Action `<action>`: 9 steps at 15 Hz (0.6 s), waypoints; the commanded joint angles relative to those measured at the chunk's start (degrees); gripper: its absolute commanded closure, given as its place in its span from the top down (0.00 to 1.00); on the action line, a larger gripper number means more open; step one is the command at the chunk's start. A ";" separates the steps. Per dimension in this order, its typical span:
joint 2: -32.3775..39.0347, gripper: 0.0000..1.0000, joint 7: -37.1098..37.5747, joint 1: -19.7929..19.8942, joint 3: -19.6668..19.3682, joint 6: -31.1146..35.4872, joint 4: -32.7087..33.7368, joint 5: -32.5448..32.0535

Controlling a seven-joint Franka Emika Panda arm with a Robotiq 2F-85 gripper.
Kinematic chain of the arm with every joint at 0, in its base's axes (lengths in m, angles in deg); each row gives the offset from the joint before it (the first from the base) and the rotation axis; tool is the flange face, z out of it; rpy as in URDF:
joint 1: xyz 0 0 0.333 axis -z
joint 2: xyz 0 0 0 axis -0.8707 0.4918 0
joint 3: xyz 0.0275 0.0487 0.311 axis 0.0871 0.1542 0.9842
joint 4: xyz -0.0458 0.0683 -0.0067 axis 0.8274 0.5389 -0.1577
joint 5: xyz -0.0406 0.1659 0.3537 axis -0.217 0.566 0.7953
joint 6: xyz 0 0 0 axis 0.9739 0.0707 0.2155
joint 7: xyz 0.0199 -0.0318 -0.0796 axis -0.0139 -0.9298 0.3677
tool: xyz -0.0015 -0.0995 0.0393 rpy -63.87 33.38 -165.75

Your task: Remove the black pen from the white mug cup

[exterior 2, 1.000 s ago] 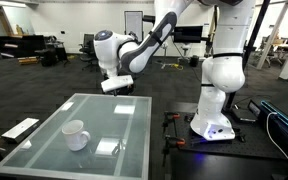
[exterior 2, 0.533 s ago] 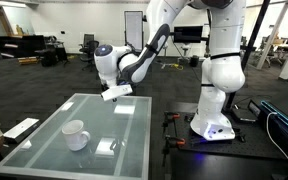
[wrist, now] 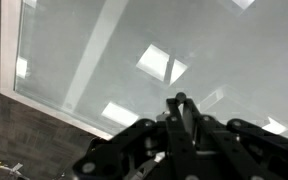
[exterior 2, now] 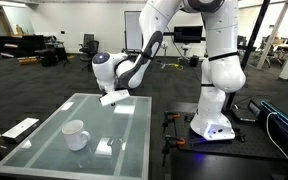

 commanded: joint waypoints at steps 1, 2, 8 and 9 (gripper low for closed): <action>0.98 0.42 0.95 -1.62 -1.83 2.17 1.10 -0.75; 0.87 0.49 0.97 -1.78 -2.08 2.62 1.05 -0.82; -3.06 0.94 1.50 -2.84 -2.53 4.05 -0.77 -1.01; -3.83 0.99 1.59 -3.00 -2.42 4.11 -1.01 -1.06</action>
